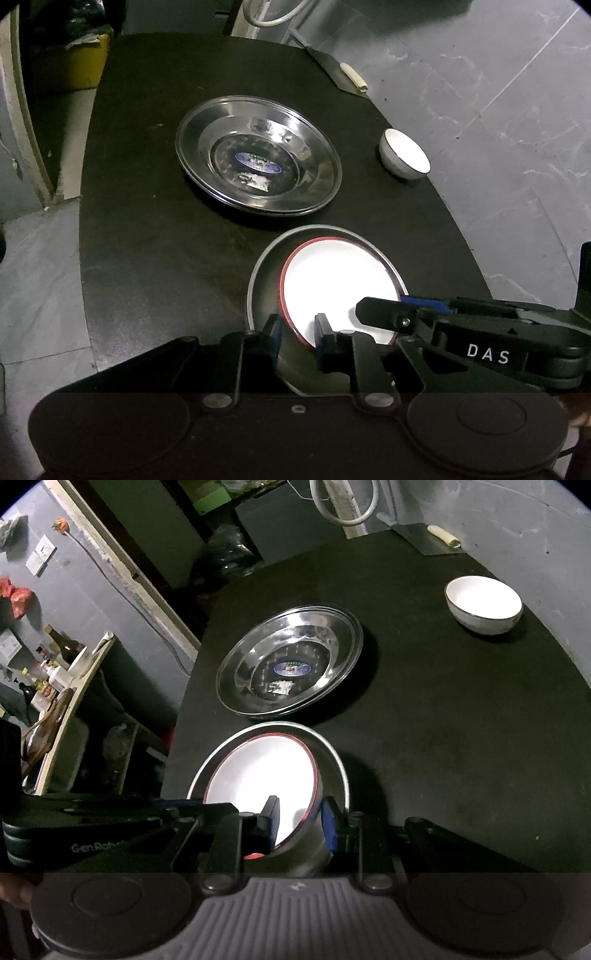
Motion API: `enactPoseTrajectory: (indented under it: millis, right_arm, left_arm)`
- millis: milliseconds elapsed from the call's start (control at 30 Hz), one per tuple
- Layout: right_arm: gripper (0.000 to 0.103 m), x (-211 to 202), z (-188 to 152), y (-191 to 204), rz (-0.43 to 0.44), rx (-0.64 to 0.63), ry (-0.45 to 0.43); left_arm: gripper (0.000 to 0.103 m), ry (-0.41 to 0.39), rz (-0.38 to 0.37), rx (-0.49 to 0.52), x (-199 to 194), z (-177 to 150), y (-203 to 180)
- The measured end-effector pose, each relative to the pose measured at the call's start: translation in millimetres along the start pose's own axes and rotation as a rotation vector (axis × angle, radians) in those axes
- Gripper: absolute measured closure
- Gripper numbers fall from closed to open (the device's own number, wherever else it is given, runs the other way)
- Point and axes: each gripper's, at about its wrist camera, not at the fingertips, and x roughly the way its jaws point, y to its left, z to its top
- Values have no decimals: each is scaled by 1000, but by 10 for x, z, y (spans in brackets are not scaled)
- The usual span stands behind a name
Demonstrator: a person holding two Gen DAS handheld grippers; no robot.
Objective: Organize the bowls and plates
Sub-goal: 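Lower the white bowl into the steel bowl, then open both tools and move them to the second red-rimmed white bowl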
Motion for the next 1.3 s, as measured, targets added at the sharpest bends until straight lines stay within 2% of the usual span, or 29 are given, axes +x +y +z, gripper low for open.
enactPoseTrajectory:
  millis: [167,467,533,567,667,733,800,833,900,967,1067,1167,1300]
  right_arm:
    - [73,-42,9,-5,10,-19,-12]
    - [68,-217,29,-75,44,-28,-88]
    - [65,-250,36,-99,45,-23,-110]
    - [63,-268,41,-118,45,-18,-122]
    - [51,-312,55,-200,42,3,-154]
    - [42,-324,69,-270,29,21,-172]
    - [28,-342,80,-357,14,46,-192]
    - [24,-353,85,-402,8,59,-203]
    - [9,-367,90,-503,1,90,-226]
    - [1,-365,97,-616,-3,127,-245]
    - [0,-341,93,-773,-26,170,-275]
    - [0,-354,93,-860,-77,159,-348]
    - [0,-340,155,-938,-128,137,-401]
  left_arm:
    - [76,-4,12,5,-21,10,-27]
    - [63,-46,48,44,-119,85,-94]
    - [57,-60,55,50,-133,105,-114]
    - [49,-72,60,53,-138,113,-130]
    - [30,-122,82,75,-157,152,-196]
    - [24,-144,89,86,-156,186,-245]
    - [19,-159,90,92,-151,222,-285]
    - [18,-167,92,94,-142,241,-309]
    - [3,-181,102,96,-129,280,-346]
    - [1,-196,106,102,-144,288,-353]
    - [1,-182,132,99,-85,335,-409]
    - [1,-163,165,99,-2,426,-430]
    - [1,-193,197,122,111,636,-501]
